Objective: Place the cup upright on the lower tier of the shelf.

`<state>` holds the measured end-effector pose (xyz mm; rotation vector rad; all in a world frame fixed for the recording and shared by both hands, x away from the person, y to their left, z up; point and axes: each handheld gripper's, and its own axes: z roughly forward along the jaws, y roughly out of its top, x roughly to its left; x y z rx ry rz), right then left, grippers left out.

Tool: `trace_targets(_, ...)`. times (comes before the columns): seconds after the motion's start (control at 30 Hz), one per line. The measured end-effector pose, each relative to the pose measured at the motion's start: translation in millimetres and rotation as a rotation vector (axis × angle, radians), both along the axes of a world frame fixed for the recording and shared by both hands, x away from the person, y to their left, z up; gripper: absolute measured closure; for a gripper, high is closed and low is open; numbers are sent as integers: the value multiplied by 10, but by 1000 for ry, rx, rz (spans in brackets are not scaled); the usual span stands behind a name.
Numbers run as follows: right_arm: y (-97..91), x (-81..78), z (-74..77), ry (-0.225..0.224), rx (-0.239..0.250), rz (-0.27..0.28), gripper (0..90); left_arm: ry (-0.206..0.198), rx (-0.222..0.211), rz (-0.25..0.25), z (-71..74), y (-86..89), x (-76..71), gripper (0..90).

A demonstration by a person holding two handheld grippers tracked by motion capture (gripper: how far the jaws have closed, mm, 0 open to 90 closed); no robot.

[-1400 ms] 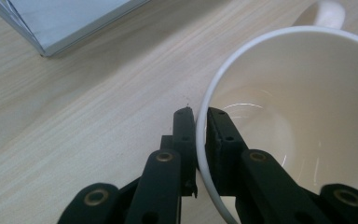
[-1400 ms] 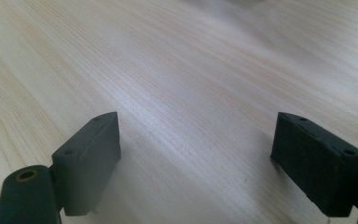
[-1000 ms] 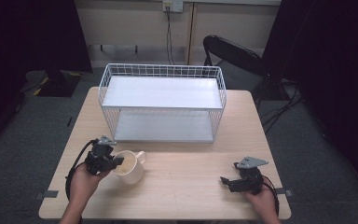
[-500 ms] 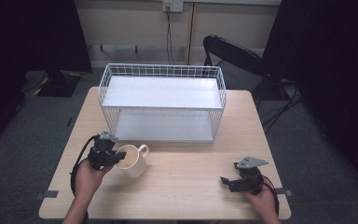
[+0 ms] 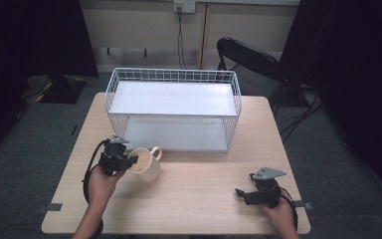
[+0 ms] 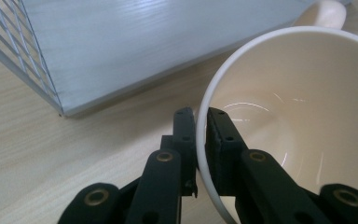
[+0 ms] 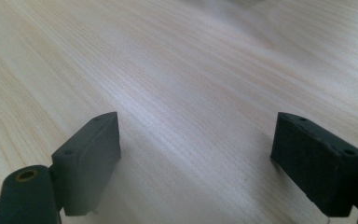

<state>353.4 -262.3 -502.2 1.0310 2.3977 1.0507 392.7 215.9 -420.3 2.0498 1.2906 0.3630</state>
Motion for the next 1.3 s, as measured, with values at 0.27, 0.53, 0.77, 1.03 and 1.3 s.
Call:
trace_targets(0.27, 0, -1, 0, 0, 0, 0, 148, -21, -19, 33, -7, -49, 66, 832)
trace_targets(0.53, 0, -1, 0, 0, 0, 0, 148, -34, -35, 54, -21, -90, 120, 832)
trace_targets(0.77, 0, -3, 0, 1, 1, -1, 148, -43, -43, 75, -22, -116, 177, 833)
trace_targets(1.03, 0, -4, 0, 1, 1, -1, 148, -66, -35, 107, -28, -126, 214, 833)
trace_targets(1.3, 0, -4, 0, 1, 1, -2, 148, -107, -50, 138, -9, -160, 234, 833)
